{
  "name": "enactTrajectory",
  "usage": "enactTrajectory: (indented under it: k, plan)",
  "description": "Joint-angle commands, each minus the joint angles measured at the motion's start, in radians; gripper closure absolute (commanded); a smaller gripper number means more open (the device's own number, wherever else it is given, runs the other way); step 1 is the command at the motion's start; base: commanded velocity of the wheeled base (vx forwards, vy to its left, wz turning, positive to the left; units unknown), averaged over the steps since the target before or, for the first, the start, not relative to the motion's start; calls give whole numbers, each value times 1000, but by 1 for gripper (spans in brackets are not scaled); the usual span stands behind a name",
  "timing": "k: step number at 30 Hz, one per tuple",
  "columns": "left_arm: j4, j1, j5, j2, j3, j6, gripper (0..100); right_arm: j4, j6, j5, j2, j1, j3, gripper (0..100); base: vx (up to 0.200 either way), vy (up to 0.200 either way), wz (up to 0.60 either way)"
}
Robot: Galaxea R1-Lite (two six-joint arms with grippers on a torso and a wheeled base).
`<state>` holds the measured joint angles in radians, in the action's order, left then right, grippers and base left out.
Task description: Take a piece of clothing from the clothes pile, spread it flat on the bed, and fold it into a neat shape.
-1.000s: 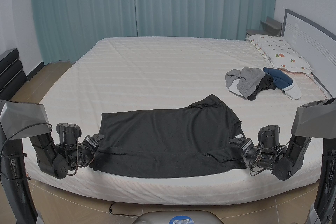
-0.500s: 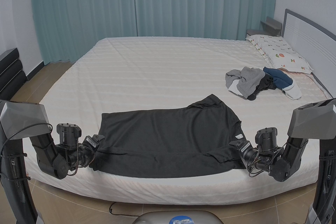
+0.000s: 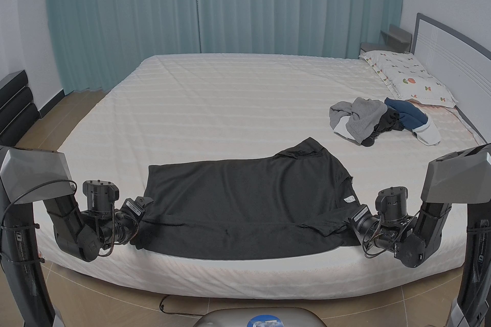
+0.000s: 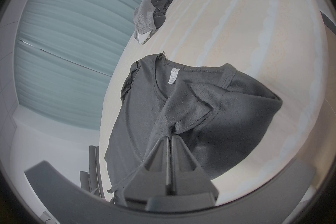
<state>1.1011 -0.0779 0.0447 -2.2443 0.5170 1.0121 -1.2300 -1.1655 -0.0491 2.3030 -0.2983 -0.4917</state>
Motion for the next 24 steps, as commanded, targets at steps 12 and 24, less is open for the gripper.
enactTrajectory:
  k: [12,24]
  plan:
    - [0,-2,0,-3,0,0,0,1,1,-1,-91,-41,94,100,0,0,0]
    - [0,-2,0,-3,-2,-3,0,1,33,11,-112,-47,183,0,0,0,0]
